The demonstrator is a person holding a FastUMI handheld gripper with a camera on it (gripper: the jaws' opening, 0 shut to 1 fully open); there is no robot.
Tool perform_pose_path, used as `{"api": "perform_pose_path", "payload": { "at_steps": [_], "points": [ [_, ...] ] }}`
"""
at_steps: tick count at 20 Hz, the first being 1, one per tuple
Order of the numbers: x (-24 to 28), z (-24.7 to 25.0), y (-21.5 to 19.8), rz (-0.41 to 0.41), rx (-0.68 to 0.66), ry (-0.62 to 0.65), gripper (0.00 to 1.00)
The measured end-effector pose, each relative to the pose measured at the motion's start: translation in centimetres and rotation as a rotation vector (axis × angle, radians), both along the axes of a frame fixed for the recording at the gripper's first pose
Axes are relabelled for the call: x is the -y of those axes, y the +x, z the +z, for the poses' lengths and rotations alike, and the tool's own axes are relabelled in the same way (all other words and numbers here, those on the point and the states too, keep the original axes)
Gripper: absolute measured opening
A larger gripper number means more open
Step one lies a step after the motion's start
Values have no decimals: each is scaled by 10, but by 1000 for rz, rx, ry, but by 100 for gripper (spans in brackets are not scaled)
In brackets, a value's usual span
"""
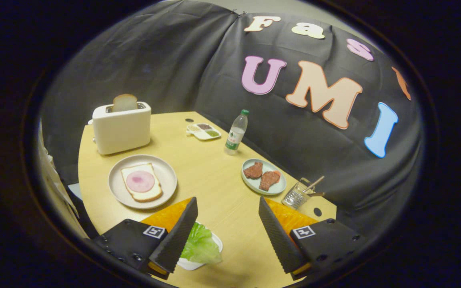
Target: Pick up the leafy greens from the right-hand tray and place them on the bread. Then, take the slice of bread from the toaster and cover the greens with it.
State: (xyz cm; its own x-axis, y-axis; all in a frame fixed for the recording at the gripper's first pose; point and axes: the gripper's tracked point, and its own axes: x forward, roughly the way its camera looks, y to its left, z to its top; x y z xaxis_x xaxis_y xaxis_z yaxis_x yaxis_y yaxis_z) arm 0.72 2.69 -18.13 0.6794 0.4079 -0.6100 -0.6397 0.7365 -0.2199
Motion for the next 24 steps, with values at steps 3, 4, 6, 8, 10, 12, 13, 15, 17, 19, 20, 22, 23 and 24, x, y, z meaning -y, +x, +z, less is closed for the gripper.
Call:
{"api": "perform_pose_path", "payload": {
  "at_steps": [3,4,6,8,10,12,13,15,17,19,20,22,23,24],
  "points": [
    [-4,-22,-10,37,-68,-24,99],
    [-4,-28,-11,47,-82,-34,99],
    [-2,-38,-15,63,-113,-55,99],
    [-2,-49,-19,76,-141,-68,99],
    [-1,-63,-23,80,-174,-82,99],
    [0,-79,-30,87,-217,-97,99],
    [0,-85,-34,95,-234,-109,99],
    [0,-98,-41,114,-266,-129,99],
    [1,-111,-47,127,-296,-143,99],
    [2,-122,-53,133,-326,-162,99],
    [1,-126,-55,138,-336,-166,99],
    [0,-135,-59,147,-355,-170,99],
    [-2,-138,-60,152,-368,-170,99],
    [-3,-143,-62,158,-385,-168,99]
  ]
}}
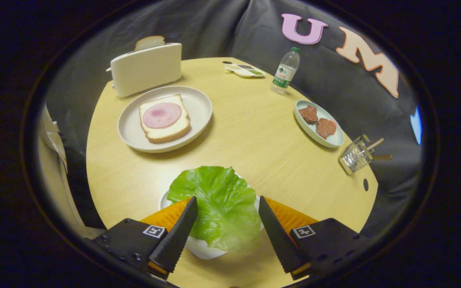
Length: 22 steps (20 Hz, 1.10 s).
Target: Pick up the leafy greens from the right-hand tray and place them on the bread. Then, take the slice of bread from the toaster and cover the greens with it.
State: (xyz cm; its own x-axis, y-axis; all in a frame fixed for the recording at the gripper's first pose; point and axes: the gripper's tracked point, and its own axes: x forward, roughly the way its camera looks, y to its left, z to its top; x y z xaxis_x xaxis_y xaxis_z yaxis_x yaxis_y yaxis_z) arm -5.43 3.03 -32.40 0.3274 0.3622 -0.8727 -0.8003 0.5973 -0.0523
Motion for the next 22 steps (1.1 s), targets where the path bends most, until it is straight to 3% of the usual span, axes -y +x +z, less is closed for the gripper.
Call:
{"api": "perform_pose_path", "payload": {
  "at_steps": [8,13,22],
  "points": [
    [3,-24,-11,-45,-100,-17,97],
    [-1,-28,-18,-115,-171,17,95],
    [-5,-25,-21,-174,-157,28,44]
  ]
}}
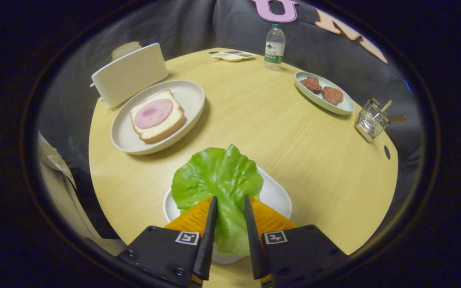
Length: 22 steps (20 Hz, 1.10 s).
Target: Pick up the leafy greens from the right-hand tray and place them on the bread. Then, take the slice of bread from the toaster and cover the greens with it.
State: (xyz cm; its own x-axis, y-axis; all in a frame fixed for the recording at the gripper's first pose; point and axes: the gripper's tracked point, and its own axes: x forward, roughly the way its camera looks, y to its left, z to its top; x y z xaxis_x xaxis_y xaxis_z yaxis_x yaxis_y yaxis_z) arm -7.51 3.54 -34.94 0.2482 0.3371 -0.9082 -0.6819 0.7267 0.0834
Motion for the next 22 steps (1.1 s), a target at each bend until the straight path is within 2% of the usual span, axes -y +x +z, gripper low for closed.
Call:
{"api": "perform_pose_path", "payload": {
  "at_steps": [4,6,8,11,15,22],
  "points": [
    [-1,2,2,-9,14,-2,44],
    [-2,1,0,-27,8,2,11],
    [-3,0,-1,-12,23,-2,4],
    [-3,7,-2,-3,34,-12,4],
    [-7,31,1,-38,51,13,4],
    [-28,73,6,-21,110,19,3]
  ]
}}
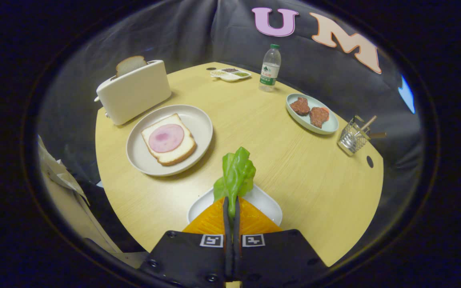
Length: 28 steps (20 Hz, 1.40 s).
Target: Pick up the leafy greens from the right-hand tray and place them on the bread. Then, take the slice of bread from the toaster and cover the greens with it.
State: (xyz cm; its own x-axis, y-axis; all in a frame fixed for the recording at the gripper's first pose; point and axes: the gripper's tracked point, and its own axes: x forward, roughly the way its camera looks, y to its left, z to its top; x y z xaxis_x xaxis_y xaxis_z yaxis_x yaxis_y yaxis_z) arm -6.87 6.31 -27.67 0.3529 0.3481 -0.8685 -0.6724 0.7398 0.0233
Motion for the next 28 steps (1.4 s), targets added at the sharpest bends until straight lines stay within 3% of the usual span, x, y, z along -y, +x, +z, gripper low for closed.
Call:
{"api": "perform_pose_path", "payload": {
  "at_steps": [13,28],
  "points": [
    [-74,33,4,100,32,18,4],
    [-158,23,6,233,18,63,4]
  ]
}}
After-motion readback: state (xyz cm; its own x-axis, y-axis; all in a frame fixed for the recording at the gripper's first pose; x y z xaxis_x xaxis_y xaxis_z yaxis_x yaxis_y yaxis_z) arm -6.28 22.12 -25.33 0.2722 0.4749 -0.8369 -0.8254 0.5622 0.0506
